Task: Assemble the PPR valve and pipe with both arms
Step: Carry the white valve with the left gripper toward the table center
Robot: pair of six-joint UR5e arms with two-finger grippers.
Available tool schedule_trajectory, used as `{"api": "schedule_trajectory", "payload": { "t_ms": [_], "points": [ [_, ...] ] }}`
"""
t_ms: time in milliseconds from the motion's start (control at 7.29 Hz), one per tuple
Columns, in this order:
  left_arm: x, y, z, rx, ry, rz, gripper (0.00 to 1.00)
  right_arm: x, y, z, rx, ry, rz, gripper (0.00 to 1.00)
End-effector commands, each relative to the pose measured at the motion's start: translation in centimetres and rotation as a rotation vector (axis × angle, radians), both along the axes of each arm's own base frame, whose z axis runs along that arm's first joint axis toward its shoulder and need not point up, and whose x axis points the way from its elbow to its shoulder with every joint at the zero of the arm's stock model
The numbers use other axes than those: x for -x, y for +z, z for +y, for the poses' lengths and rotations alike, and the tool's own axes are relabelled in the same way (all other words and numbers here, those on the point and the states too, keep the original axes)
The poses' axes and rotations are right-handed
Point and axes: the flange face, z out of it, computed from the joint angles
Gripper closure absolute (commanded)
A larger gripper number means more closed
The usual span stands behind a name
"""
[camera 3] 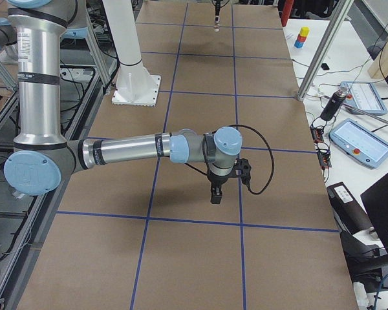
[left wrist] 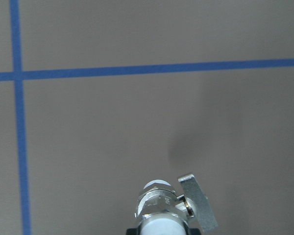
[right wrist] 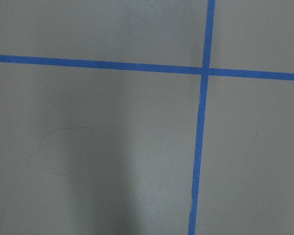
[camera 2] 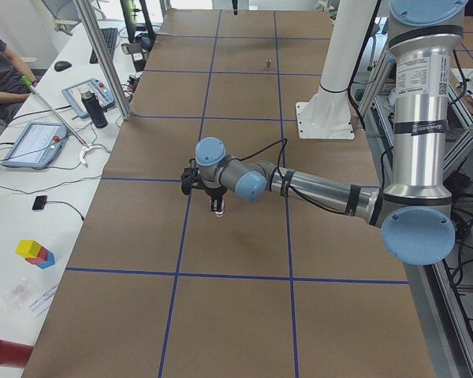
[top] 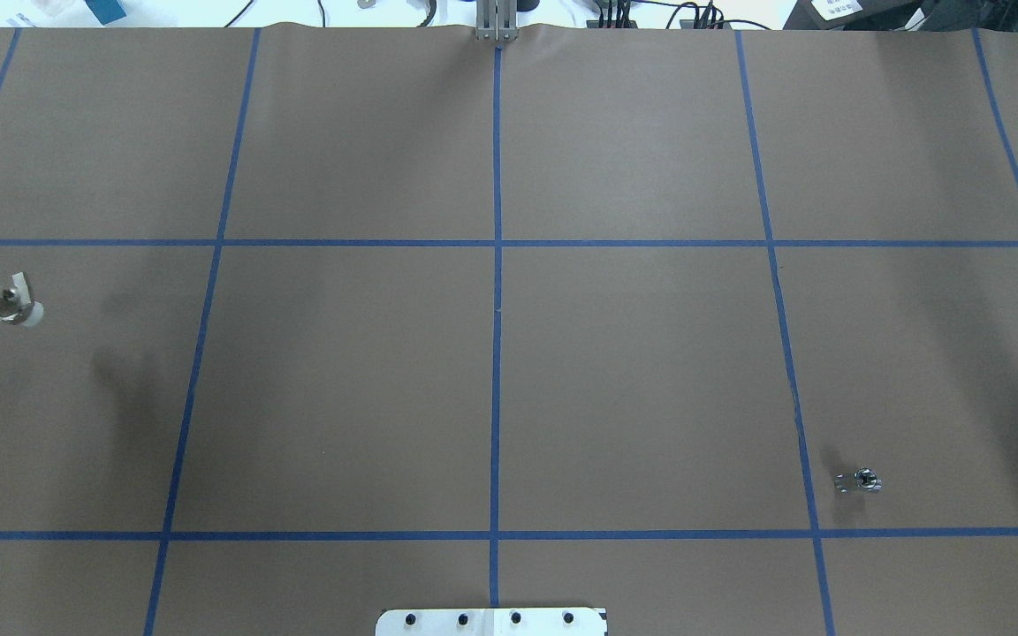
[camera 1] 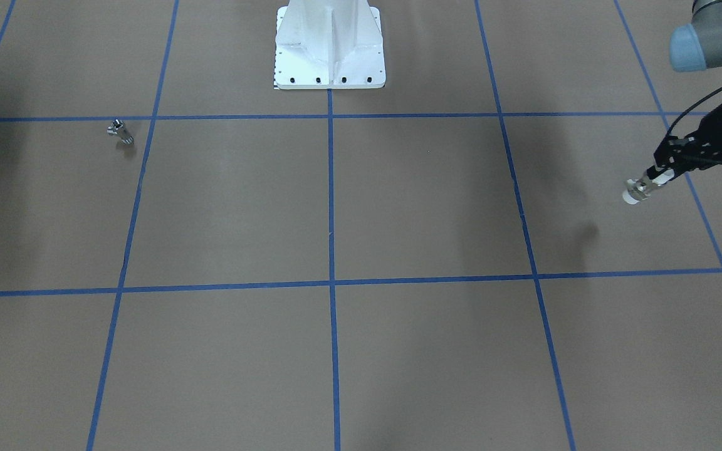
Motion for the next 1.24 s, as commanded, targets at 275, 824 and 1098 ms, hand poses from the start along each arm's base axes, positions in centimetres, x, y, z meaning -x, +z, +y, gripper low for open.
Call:
{"api": "schedule_trajectory", "payload": {
  "t_ms": [275,824,1098],
  "points": [
    [-25.2,-26.8,3.0,0.209,-0.070,0.064,1.00,0.2,-0.1,0.1,0.003,-0.002,-0.024,0.00],
    [-42.0,-39.2,-0.3,0.200,-0.172,-0.028,1.00,0.5,-0.2,0.1,0.002,-0.009,-0.026,0.00],
    [-43.7,-39.4,-1.4,0.174,-0.173,-0.061,1.00,0.7,-0.2,0.1,0.003,-0.013,-0.033,0.00]
  ]
}}
